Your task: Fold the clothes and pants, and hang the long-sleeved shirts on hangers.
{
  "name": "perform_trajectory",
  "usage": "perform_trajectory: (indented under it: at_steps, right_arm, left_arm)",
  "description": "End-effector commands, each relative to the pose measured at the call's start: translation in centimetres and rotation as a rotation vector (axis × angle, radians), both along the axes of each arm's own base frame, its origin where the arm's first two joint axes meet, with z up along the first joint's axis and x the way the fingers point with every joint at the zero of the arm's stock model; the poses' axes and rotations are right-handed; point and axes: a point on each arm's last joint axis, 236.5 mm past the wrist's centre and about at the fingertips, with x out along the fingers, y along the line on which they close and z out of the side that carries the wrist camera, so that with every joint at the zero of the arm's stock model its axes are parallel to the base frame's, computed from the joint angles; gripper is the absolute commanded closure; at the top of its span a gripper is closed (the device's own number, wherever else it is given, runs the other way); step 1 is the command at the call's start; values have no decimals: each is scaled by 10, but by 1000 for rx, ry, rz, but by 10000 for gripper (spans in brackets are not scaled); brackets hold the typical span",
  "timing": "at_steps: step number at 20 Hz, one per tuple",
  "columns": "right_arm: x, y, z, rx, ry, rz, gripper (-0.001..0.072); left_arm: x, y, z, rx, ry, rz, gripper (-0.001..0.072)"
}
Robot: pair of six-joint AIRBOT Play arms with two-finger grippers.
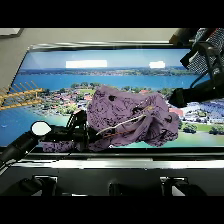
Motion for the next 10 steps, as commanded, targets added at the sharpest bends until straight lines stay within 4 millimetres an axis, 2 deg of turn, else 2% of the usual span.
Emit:
perform_trajectory:
  at_steps: [1,2,7,9,10]
  right_arm:
    - [5,17,-2,0,-78,328,73]
    - [7,15,-8,-16,-69,368,101]
    - [11,19,-38,-29,-11,565,103]
    - [4,35,-46,30,-8,714,106]
    - [-2,39,-52,51,5,787,134]
  left_arm:
    - [0,0,0,0,-1,0,677]
    - [0,0,0,0,-1,0,678]
    - [0,0,0,0,-1,0,677]
    - [0,0,0,0,0,0,677]
    - [0,0,0,0,-1,0,677]
